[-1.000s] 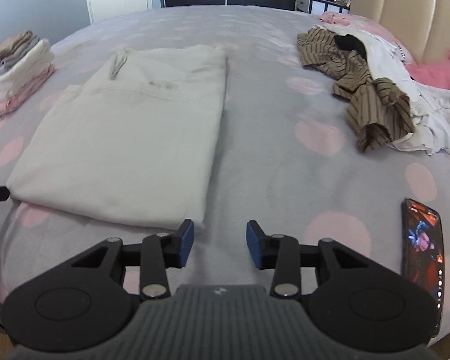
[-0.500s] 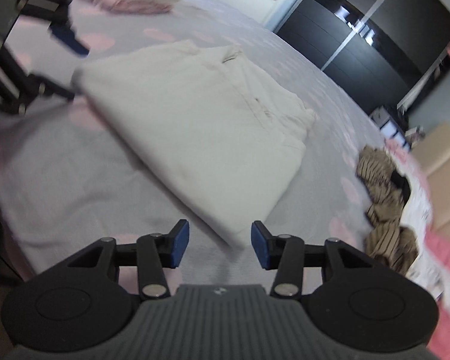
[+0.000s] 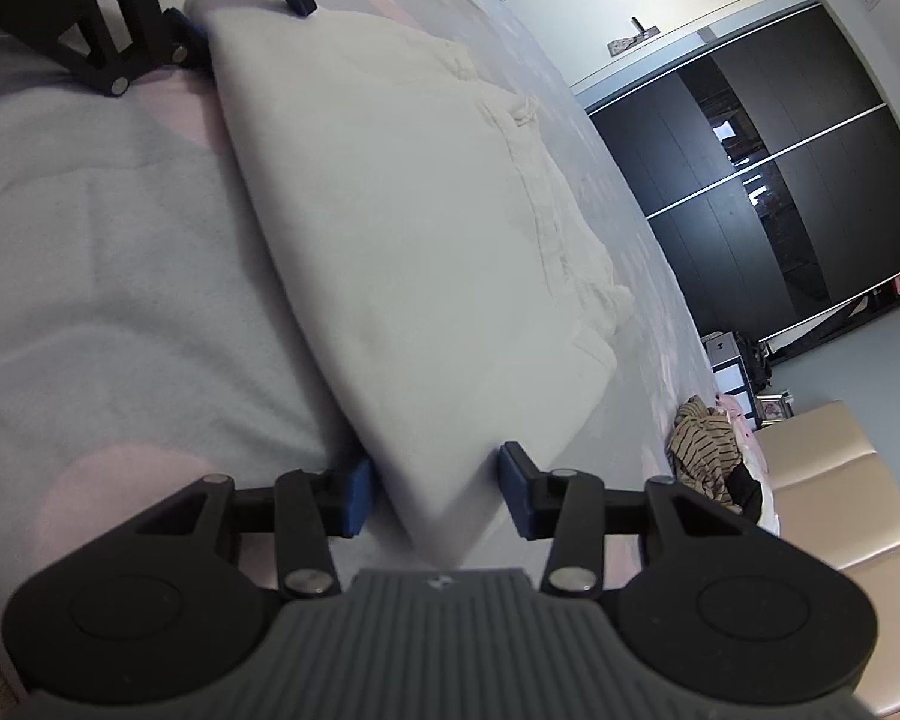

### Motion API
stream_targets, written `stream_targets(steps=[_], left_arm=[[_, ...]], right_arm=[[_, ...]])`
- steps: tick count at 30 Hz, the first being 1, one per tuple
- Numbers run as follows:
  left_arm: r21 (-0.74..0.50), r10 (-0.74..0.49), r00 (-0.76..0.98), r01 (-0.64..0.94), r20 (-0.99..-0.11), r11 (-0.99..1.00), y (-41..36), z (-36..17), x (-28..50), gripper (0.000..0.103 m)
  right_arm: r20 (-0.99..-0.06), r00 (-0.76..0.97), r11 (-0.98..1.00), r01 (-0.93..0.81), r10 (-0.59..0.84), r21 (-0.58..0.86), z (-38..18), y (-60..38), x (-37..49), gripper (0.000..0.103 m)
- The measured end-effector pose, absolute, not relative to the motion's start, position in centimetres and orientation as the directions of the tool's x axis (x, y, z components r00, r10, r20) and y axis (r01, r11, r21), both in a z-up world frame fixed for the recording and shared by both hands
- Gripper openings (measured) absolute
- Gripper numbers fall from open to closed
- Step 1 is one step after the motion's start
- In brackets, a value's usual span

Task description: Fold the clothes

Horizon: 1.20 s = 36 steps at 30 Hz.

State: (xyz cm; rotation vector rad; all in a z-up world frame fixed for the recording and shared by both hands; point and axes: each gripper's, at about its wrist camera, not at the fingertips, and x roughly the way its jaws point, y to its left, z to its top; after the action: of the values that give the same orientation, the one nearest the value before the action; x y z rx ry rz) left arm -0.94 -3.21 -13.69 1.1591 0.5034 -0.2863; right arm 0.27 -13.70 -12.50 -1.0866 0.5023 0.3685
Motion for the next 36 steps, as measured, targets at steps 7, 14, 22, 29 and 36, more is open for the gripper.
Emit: stream_targets(steps=[7, 14, 22, 29, 36], left_arm=[[0.755, 0.015, 0.833, 0.494, -0.554, 0.432, -2.9, -11.7, -1.0, 0.021], [0.720, 0.000, 0.814, 0.515, -0.581, 0.465, -2.4, -8.2, -1.6, 0.017], [0.677, -0.020, 0.754, 0.601, -0.657, 0.425, -1.9, -4.7, -5.4, 0.017], [0.628, -0.033, 0.678, 0.698, -0.735, 0.345, -1.5, -5.7, -10.2, 0.017], [0.540, -0.015, 0.582, 0.764, -0.813, 0.353, -1.5, -8.8, -8.9, 0.019]], right_arm=[[-0.563, 0.824, 0.460, -0.524, 0.062, -0.717, -11.2, -13.8, 0.8, 0.026], [-0.549, 0.833, 0.485, -0.508, 0.066, -0.712, -7.6, -14.1, 0.3, 0.020], [-0.640, 0.762, 0.465, -0.603, 0.095, -0.649, -3.5, -14.7, -3.4, 0.020], [-0.728, 0.673, 0.395, -0.709, 0.130, -0.585, -3.1, -15.6, -8.3, 0.020], [-0.808, 0.576, 0.399, -0.775, 0.126, -0.490, -6.2, -15.6, -7.9, 0.026]])
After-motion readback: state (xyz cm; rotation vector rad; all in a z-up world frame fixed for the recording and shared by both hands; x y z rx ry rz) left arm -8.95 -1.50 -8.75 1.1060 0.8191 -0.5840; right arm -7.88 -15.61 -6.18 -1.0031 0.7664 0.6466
